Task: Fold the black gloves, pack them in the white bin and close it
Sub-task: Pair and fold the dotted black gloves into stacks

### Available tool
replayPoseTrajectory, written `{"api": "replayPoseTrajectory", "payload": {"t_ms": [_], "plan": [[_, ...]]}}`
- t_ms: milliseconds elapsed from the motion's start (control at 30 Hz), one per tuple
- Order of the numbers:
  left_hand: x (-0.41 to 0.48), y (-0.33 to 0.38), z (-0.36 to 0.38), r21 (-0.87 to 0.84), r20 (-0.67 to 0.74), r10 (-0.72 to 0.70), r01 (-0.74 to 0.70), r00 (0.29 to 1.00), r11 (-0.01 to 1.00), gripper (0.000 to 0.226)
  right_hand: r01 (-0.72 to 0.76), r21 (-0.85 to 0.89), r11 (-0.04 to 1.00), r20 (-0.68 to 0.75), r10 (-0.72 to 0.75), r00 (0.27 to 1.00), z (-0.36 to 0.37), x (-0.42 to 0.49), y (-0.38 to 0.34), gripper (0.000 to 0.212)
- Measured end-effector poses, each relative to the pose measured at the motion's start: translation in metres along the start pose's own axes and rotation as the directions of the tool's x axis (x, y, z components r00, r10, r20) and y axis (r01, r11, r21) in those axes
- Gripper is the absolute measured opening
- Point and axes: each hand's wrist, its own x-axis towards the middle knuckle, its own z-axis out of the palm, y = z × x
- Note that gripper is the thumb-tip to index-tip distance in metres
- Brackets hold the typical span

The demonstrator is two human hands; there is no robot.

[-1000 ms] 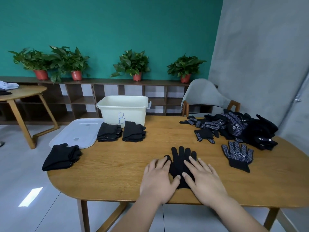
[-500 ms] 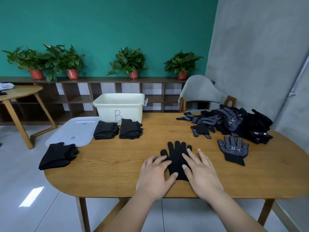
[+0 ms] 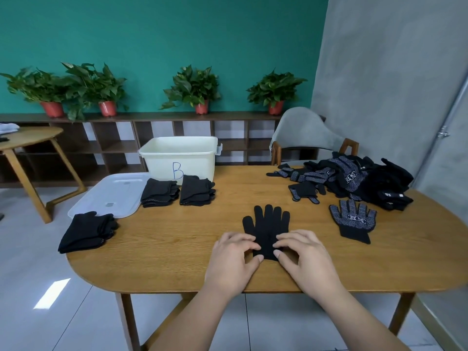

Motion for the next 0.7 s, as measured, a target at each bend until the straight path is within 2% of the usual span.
{"api": "replayPoseTrajectory", "payload": {"t_ms": [167,433,600,700], "plan": [[-0.0003,-0.001,0.0012,0.004,-0.011,-0.023,0.023,1.0,1.0,0.029,0.014,0.001,1.0,0.063,-0.014,0.998,0.0003,0.0012,0.0013,0.019],[-0.0002,-0.0012,0.0014,-0.016,-0.049,-0.027,0.027,0.998,1.0,0.024,0.002,0.038,0.999,0.031,-0.004,1.0,0.0006,0.0028,0.0029,0.009],[-0.0004,0.0028,-0.0025,-0.047,-0.027,-0.015,0.013,1.0,0.999,0.047,-0.009,0.097,0.995,-0.002,0.009,1.0,-0.0006,0.0026,0.0051,0.009],[-0.0003,0.0018,-0.0026,-0.05,-0.05,-0.006,0.003,0.999,0.999,0.038,0.01,0.136,0.991,-0.005,-0.01,1.0,-0.0044,0.001,0.0028,0.009]]}}
